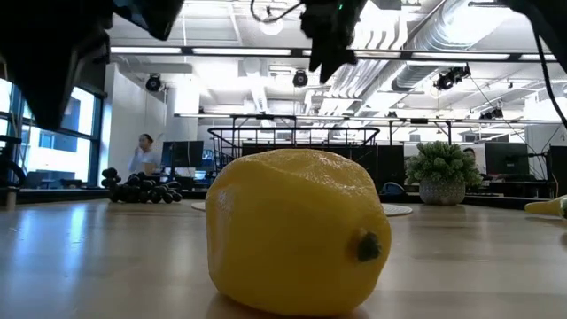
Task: Build produce basket
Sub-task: Put the orange carrot into the wire basket
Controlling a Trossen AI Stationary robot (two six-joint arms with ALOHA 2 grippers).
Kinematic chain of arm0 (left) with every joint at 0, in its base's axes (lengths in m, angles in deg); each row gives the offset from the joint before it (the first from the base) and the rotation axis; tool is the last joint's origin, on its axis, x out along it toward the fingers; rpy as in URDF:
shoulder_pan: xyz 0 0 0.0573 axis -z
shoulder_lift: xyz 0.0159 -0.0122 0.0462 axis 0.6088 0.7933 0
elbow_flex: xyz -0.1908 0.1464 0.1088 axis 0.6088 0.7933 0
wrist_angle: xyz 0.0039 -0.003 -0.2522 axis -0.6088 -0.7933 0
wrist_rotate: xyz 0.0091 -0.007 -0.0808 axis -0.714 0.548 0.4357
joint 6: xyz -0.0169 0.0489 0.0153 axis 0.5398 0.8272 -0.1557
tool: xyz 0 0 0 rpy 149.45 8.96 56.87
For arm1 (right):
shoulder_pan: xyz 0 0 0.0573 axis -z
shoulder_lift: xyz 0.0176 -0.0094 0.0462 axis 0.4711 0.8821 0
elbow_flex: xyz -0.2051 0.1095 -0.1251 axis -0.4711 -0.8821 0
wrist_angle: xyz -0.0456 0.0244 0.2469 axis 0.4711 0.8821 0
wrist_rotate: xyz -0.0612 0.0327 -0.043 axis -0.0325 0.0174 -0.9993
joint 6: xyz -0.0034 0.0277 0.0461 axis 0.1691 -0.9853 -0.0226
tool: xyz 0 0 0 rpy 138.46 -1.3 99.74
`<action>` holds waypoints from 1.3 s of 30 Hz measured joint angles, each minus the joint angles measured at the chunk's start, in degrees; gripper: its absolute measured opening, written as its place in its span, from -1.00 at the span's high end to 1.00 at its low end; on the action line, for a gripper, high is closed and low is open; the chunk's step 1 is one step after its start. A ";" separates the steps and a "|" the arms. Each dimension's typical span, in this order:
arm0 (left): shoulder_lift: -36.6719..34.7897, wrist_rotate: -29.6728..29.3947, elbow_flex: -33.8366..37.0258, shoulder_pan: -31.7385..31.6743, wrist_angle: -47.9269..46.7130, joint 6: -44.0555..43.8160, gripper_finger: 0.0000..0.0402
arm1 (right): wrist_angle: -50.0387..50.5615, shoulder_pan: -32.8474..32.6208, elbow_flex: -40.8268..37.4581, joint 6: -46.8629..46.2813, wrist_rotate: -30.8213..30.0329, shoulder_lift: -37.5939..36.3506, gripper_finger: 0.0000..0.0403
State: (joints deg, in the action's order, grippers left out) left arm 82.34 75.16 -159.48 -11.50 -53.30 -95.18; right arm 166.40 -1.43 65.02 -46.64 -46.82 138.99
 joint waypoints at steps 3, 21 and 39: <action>0.00 3.32 0.00 -0.01 -0.07 0.51 0.83 | 1.02 -1.73 0.00 -2.18 -1.69 -1.84 -0.23; 0.00 7.24 0.02 5.55 5.32 11.29 0.26 | 9.81 -15.09 0.00 -11.87 -11.42 -5.39 -0.23; 0.00 -1.59 0.04 15.05 21.46 17.04 0.26 | 10.05 -21.30 0.00 -18.48 -11.73 -5.39 -0.23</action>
State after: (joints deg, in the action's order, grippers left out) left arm 82.34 73.57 -159.44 3.55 -31.85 -78.14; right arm 176.44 -22.73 65.02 -65.12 -58.55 133.59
